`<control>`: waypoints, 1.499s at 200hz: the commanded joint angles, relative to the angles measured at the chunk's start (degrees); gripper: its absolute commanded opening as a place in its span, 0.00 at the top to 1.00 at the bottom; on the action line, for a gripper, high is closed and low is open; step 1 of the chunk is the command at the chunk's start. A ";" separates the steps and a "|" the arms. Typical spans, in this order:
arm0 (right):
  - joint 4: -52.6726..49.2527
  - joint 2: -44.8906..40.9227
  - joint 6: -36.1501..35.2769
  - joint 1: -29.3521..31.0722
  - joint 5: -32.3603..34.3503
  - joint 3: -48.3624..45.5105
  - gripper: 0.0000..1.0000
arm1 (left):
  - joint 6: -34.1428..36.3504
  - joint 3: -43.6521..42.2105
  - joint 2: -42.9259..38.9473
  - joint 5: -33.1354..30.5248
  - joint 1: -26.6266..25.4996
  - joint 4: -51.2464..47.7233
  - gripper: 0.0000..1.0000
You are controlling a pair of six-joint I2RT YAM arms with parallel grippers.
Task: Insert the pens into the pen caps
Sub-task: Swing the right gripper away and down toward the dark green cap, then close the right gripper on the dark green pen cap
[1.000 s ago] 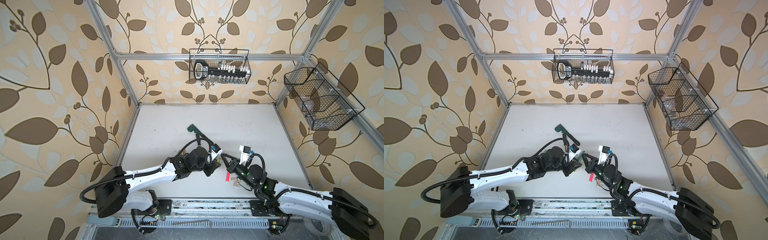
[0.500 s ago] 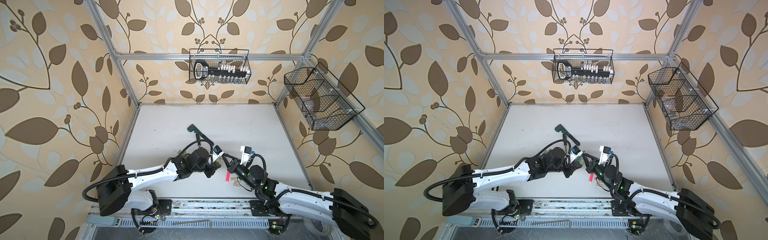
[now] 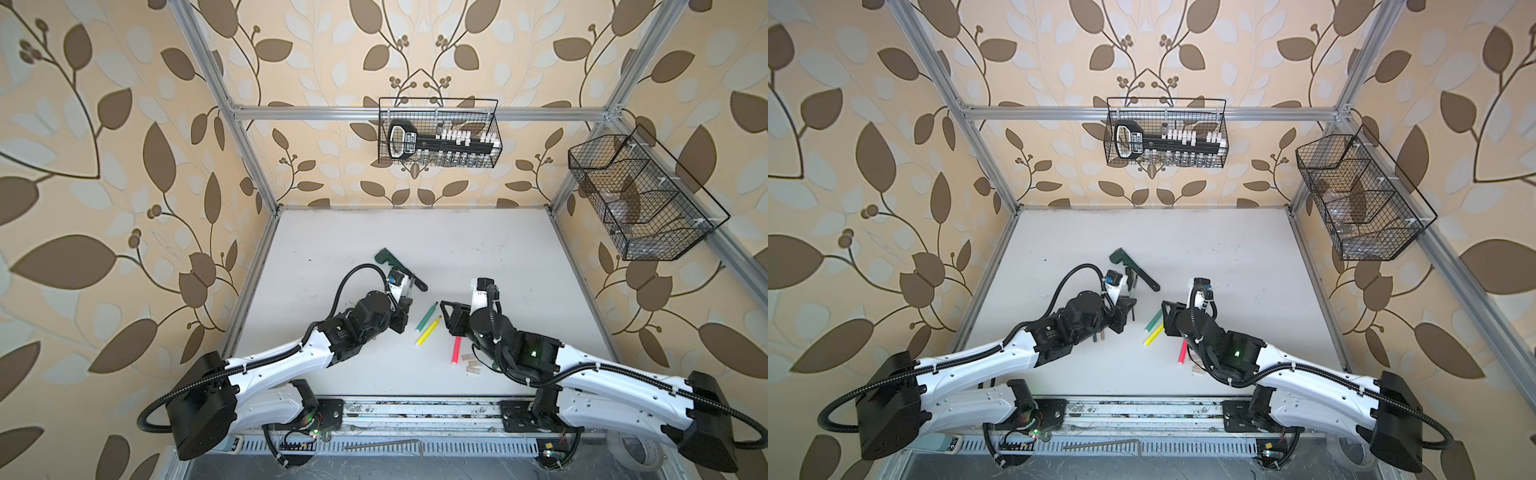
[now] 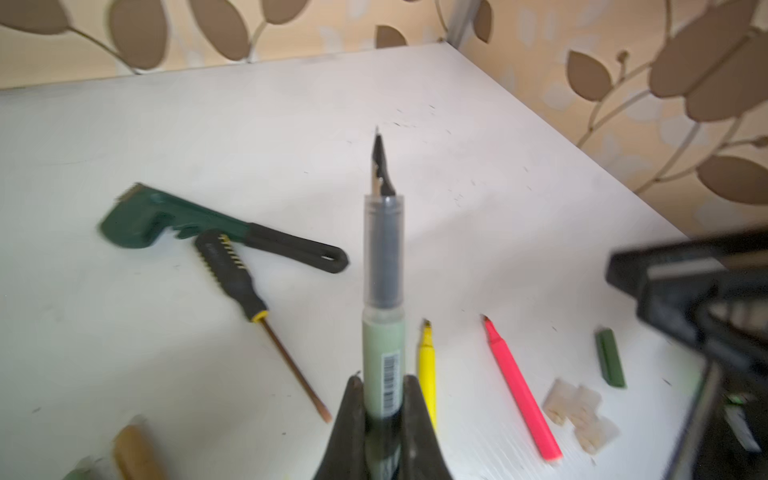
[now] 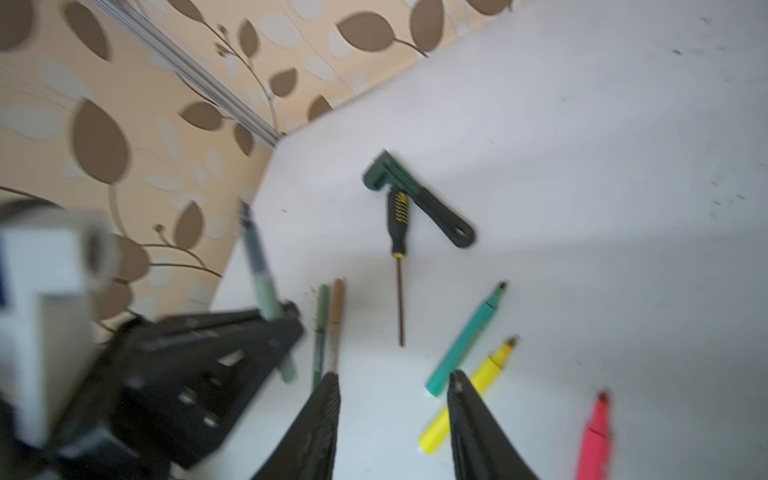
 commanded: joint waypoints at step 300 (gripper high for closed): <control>-29.76 -9.87 33.96 -0.09 0.35 -17.10 0.54 | -0.03 -0.23 -5.65 3.41 0.08 1.90 1.00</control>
